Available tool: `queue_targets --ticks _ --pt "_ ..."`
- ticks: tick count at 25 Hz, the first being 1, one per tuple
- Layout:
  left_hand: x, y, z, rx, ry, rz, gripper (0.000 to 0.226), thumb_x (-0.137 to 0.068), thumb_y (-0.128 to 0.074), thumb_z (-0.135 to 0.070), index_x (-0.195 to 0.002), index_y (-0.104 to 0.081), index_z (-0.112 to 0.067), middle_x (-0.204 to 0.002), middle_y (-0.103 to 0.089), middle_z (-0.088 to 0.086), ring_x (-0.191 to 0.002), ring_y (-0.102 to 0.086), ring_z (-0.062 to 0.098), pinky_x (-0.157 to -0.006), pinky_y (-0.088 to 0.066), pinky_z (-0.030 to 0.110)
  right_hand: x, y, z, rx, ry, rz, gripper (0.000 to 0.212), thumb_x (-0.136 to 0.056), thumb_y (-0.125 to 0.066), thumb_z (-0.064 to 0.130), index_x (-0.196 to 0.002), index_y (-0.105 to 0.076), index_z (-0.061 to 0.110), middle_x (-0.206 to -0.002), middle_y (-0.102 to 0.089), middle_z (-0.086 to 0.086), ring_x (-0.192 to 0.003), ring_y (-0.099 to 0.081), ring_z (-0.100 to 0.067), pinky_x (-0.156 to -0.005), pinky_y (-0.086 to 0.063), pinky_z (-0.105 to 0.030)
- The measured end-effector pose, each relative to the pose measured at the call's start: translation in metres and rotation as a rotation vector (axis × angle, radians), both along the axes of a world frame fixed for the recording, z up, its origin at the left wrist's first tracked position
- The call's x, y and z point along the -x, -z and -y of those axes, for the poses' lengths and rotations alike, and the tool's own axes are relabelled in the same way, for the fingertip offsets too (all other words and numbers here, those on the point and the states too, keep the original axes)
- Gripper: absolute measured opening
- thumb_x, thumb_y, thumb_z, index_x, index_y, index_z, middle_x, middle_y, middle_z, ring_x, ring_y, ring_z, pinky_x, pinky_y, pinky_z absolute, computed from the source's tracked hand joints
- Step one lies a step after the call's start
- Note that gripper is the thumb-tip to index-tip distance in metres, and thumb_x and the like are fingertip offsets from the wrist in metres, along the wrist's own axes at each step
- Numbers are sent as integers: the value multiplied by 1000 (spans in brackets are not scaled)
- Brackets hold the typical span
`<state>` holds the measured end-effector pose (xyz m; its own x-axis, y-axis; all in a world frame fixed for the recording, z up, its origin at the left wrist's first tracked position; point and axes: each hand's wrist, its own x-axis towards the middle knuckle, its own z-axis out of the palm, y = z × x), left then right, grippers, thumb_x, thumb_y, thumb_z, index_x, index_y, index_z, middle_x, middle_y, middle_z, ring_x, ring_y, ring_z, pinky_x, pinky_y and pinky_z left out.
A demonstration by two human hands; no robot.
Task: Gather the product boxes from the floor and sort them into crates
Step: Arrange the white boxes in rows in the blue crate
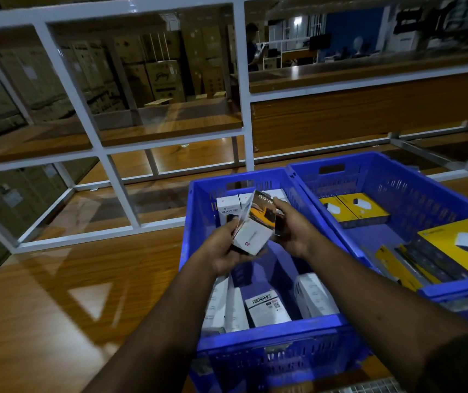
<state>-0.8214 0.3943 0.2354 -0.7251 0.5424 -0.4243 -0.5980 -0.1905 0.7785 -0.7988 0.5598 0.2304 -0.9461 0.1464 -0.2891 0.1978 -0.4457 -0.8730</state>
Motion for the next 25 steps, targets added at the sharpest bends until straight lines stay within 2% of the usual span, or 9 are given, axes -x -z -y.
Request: queue_targets --ticks 4,7,9,13,17,19,21,23,25 --pt "-3 -5 0 -135 55 33 34 -104 -42 -24 -128 -61 -9 -122 -65 21 -91 -70 33 -72 -62 48 -6 -6 0 84 -128 -91 58 -91 -49 61 -121 -66 14 -118 -70 -13 -110 -66 -32 -93 -52 -49" --pt "-2 -1 0 -4 75 -5 27 -100 -50 -28 -111 -67 -11 -104 -72 17 -94 -67 32 -89 -53 53 -4 -7 6 -5 -125 -110 62 -83 -58 62 -120 -66 14 -112 -72 -13 -101 -68 -31 -92 -52 -48" --pt "0 0 1 74 39 -13 29 -97 -55 -33 -110 -68 -10 -99 -74 17 -97 -67 32 -88 -54 53 0 -5 7 -37 -57 -111 63 -77 -68 57 -121 -65 12 -111 -72 -14 -100 -68 -32 -88 -56 -45" --pt "8 -3 3 32 18 15 57 -95 -43 -61 -122 -65 -15 -117 -71 14 -110 -65 31 -99 -48 50 5 -1 2 -51 51 -93 49 -78 -76 38 -114 -63 8 -109 -71 -17 -89 -69 -29 -68 -57 -33" --pt "2 -4 -3 125 31 -116 54 -88 -62 -53 -126 -64 -14 -120 -71 13 -115 -65 29 -108 -44 50 7 2 4 -64 102 -89 54 -78 -78 35 -117 -63 1 -107 -73 -17 -90 -71 -29 -73 -59 -36" --pt "0 -5 -6 143 -14 -139 45 -93 -60 -43 -127 -62 -14 -121 -71 12 -111 -66 26 -105 -46 48 9 0 5 -42 93 -85 57 -81 -70 49 -118 -65 5 -105 -74 -13 -97 -71 -30 -85 -57 -42" --pt "3 -5 -6 26 -69 -59 43 -99 -50 -45 -129 -59 -15 -124 -69 13 -110 -65 27 -97 -50 49 10 -3 6 24 50 -67 61 -86 -53 64 -114 -68 12 -104 -72 -8 -98 -68 -25 -91 -54 -44" --pt "6 -6 -2 -68 -89 4 46 -99 -46 -48 -130 -60 -16 -116 -71 13 -102 -66 27 -88 -53 48 6 -3 7 74 -13 -73 59 -90 -47 64 -117 -66 16 -101 -71 -4 -86 -68 -15 -80 -57 -38" --pt "7 -5 0 -95 -70 44 45 -99 -47 -48 -125 -63 -15 -108 -73 13 -95 -67 28 -83 -55 48 3 -1 7 47 -103 -74 56 -89 -52 60 -124 -64 18 -106 -73 -3 -83 -68 -14 -74 -55 -35"
